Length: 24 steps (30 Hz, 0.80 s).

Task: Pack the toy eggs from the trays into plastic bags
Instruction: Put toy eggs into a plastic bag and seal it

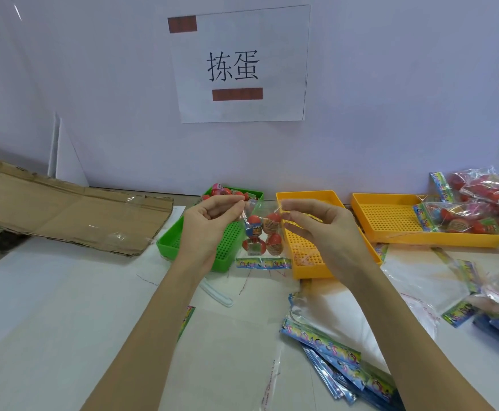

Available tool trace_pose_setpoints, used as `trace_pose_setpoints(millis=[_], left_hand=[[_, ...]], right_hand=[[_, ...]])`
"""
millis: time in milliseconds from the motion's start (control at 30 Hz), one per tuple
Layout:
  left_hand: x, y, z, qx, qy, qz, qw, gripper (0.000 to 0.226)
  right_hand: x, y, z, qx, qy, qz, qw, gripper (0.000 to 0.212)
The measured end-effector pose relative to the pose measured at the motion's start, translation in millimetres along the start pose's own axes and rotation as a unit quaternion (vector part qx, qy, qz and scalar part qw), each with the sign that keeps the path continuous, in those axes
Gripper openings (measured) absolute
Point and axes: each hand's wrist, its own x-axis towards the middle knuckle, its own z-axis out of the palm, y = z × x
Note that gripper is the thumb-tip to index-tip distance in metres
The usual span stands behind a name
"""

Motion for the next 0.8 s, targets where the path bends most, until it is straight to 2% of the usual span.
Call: trace_pose_setpoints(millis=[133,200,233,300,400,500,667,800], left_hand=[[0.2,-1.3,0.3,0.005,0.003,-0.016,1.0,0.02],[-1.3,0.9,2.0,0.109,-0.013,0.038,0.993,0.025],[-3.0,1.9,3.9,0.186,-0.03,0.089,0.978,0.03],[-7.3,1.2,10.2,0.321,-0.056,0.214,0.921,0.038],[-10.9,-1.8,18.9,0.422,-0.048,0.328,0.844,0.036],[-12.3,-2.6,20.2,0.446,-0.043,0.355,0.821,0.034],[-14.1,-1.1,20.2,0.44,-0.027,0.373,0.816,0.019],[-11.9,-0.3,14.8,0.497,-0.029,0.447,0.743,0.012]], right_hand=[[-3.0,3.9,7.9,-0.028,0.042,-0.039,0.998,0.015],[-3.3,5.8,11.0,-0.03,0.056,-0.047,0.997,0.016],[-3.3,6.1,12.1,-0.029,0.054,-0.05,0.997,0.016],[-3.5,6.1,14.6,-0.039,0.038,-0.061,0.997,0.015],[-4.7,6.7,17.9,-0.074,0.028,-0.08,0.994,0.016],[-4.3,5.3,17.8,-0.1,0.03,-0.091,0.99,0.016],[-3.7,1.8,19.5,-0.156,0.032,-0.122,0.98,0.017],[-5.3,-0.2,23.5,-0.188,0.036,-0.147,0.97,0.017]])
